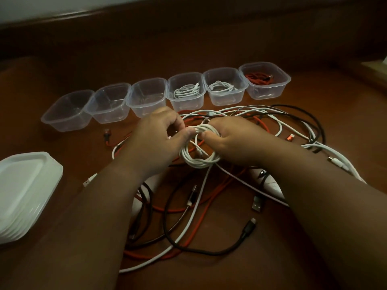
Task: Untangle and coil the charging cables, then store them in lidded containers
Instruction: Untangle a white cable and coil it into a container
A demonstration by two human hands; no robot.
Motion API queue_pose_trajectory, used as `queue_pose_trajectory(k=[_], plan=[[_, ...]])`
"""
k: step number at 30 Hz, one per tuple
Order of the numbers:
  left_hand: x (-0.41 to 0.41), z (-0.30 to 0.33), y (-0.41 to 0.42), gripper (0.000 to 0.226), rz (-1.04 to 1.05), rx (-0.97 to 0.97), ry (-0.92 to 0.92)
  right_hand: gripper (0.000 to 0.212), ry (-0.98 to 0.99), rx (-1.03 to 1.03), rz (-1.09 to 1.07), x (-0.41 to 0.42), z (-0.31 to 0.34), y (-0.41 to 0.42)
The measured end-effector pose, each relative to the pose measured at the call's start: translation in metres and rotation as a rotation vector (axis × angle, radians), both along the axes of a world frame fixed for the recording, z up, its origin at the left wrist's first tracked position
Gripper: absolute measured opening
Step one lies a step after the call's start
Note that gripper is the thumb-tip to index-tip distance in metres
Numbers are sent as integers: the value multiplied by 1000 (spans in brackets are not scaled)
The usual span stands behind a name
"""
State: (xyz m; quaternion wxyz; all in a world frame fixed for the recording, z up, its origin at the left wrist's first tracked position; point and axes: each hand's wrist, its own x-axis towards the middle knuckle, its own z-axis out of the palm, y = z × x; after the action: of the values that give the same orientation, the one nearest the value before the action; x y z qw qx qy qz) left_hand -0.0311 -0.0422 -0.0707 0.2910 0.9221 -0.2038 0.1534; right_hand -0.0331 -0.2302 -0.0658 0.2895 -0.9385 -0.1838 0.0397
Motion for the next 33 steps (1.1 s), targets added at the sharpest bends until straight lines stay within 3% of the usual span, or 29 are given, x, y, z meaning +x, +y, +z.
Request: queue_pose_trajectory(k=[5, 7, 13, 15, 18, 24, 33], plan=[[-5, -7, -11, 20, 48, -156, -210, 30, -52, 60, -88, -1, -1, 5], [-7, -7, -14, 21, 36, -281, -189, 32, -65, 95, -103, -3, 0, 6], [2, -1, -11, 9, 41, -717, 297, 29, -97, 137, -110, -3, -3, 9], [5, 1, -7, 10, -12, -799, 457, 28, -113, 139, -85, -3, -5, 10], [6, 3, -1, 13, -93, -816, 533, 25, -119, 148, -41, -3, -4, 8], [1, -3, -11, 19, -88, -722, 359, 19, 24, 90, 98, -5, -6, 10], [-5, -17, -26, 17, -49, -618, 32, 16, -15, 189, 93, -6, -7, 13]])
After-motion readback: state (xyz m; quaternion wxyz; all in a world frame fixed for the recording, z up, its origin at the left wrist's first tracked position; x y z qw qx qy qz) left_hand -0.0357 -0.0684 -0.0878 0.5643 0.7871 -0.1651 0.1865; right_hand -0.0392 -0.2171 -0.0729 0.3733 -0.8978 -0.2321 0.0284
